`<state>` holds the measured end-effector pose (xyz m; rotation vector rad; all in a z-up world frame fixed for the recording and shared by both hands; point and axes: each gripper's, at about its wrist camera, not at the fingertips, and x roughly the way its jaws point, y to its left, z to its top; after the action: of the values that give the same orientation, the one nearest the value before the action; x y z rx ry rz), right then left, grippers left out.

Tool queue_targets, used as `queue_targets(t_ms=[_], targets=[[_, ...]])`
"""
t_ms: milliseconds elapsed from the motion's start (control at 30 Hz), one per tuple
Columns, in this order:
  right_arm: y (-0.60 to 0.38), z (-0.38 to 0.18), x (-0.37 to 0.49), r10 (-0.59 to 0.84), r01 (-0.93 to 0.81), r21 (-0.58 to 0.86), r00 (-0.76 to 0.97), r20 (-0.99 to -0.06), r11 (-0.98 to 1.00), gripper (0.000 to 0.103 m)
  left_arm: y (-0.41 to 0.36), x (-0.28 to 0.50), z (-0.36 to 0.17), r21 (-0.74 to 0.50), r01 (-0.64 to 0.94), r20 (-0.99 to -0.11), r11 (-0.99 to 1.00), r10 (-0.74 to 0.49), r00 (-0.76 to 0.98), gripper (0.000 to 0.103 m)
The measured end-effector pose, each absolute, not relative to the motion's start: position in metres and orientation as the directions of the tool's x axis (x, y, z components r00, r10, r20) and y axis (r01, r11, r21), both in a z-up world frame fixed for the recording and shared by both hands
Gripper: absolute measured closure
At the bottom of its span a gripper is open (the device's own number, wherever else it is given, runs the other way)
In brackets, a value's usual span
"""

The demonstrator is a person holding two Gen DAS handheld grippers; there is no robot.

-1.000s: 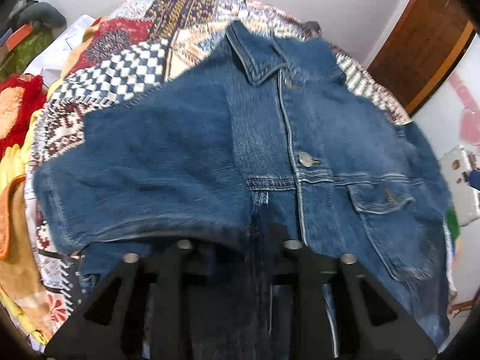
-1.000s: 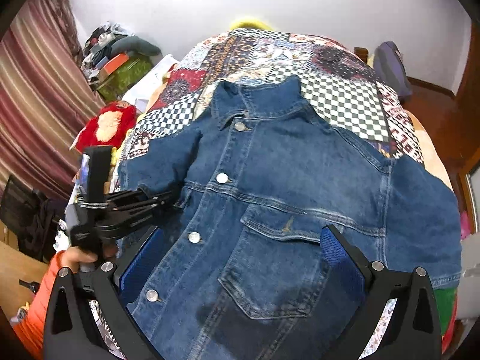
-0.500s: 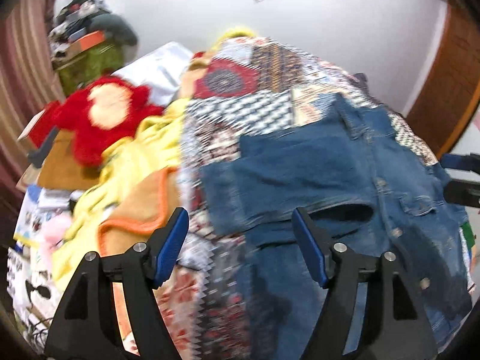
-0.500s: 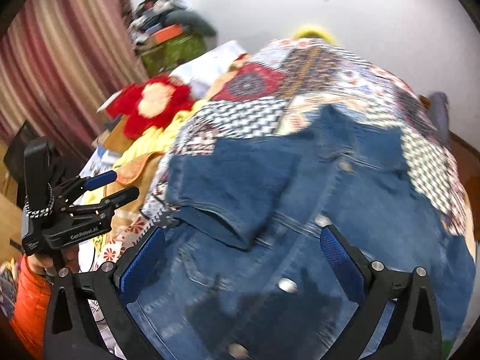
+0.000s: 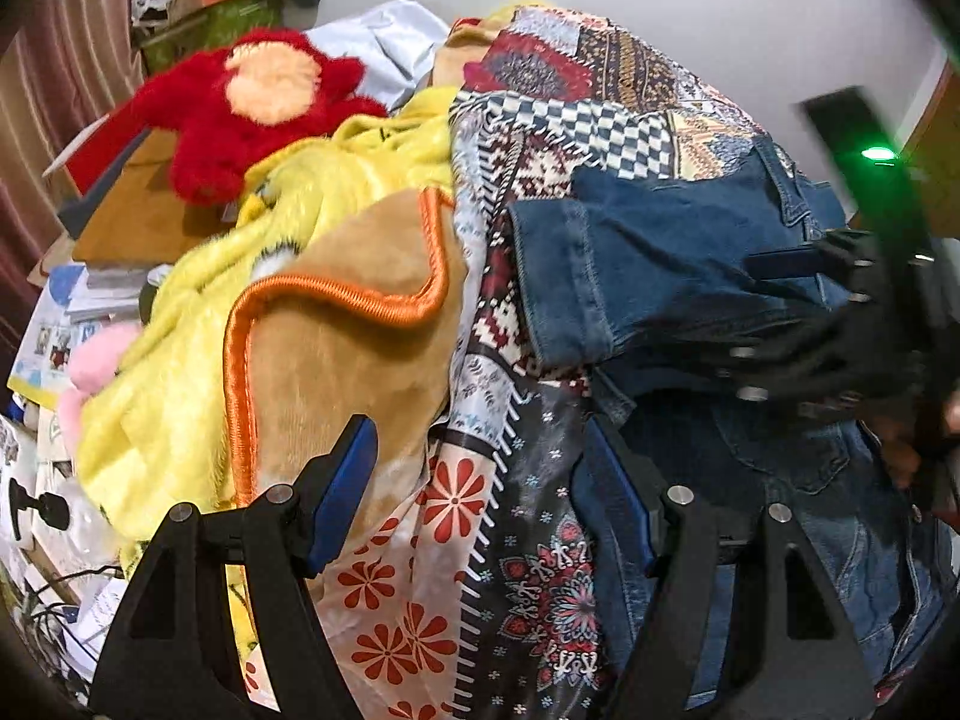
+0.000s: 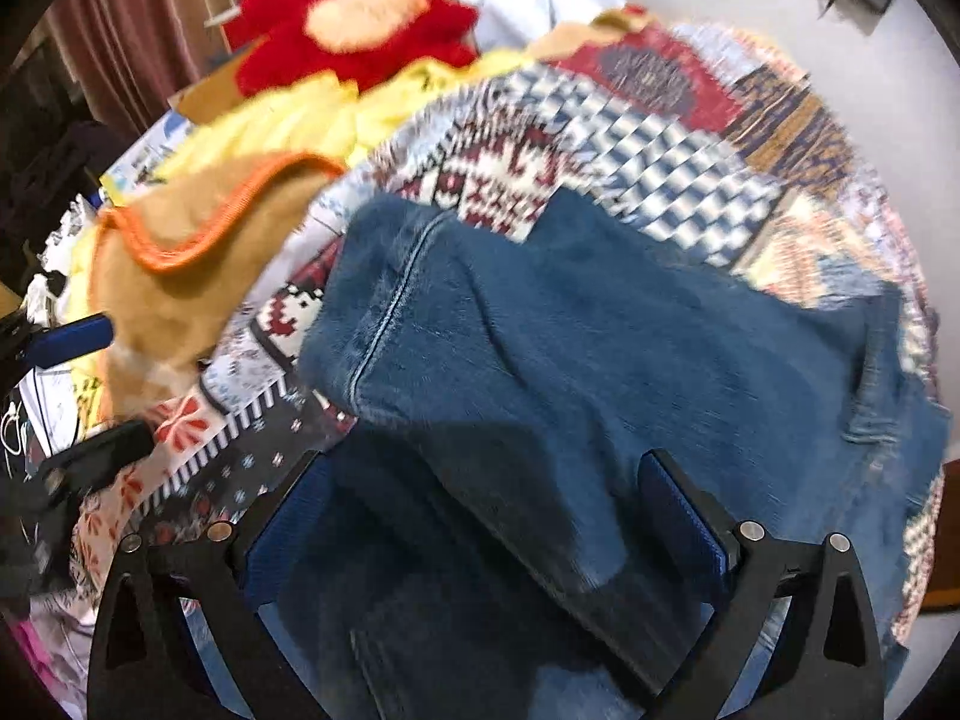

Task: Fold large clothes

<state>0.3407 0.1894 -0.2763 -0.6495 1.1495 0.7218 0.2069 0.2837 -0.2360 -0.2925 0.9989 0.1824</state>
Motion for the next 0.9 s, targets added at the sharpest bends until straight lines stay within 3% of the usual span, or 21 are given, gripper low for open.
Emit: queue_targets(t_ms=[200, 233, 367, 433, 900], targets=[[0.209, -0.318, 0.349, 0.088, -0.807, -0.187, 0.283, -0.955, 0.56, 0.01, 0.289, 0.214, -0.254, -0.182, -0.301, -0.866, 0.936, -0.007, 0.5, 0.033], [0.207, -0.318, 0.347, 0.094, -0.809, -0.2, 0.3, -0.949, 0.552, 0.017, 0.289, 0.216, -0.257, -0.179, -0.303, -0.868, 0.936, -0.006, 0.496, 0.033], [0.195, -0.306, 0.345, 0.135, -0.809, -0.202, 0.326, -0.936, 0.552, 0.074, 0.284, 0.22, -0.262, -0.174, -0.299, -0.874, 0.938, -0.007, 0.486, 0.033], [0.184, -0.296, 0.351, 0.176, -0.799, -0.143, 0.297, -0.939, 0.584, 0.084, 0.28, 0.223, -0.262, -0.174, -0.293, -0.876, 0.94, -0.012, 0.482, 0.033], [0.065, -0.176, 0.356, 0.342, -0.649, -0.048, 0.46, -0.819, 0.76, 0.092, 0.23, 0.249, -0.225, -0.152, -0.195, -0.849, 0.969, -0.028, 0.527, 0.033]])
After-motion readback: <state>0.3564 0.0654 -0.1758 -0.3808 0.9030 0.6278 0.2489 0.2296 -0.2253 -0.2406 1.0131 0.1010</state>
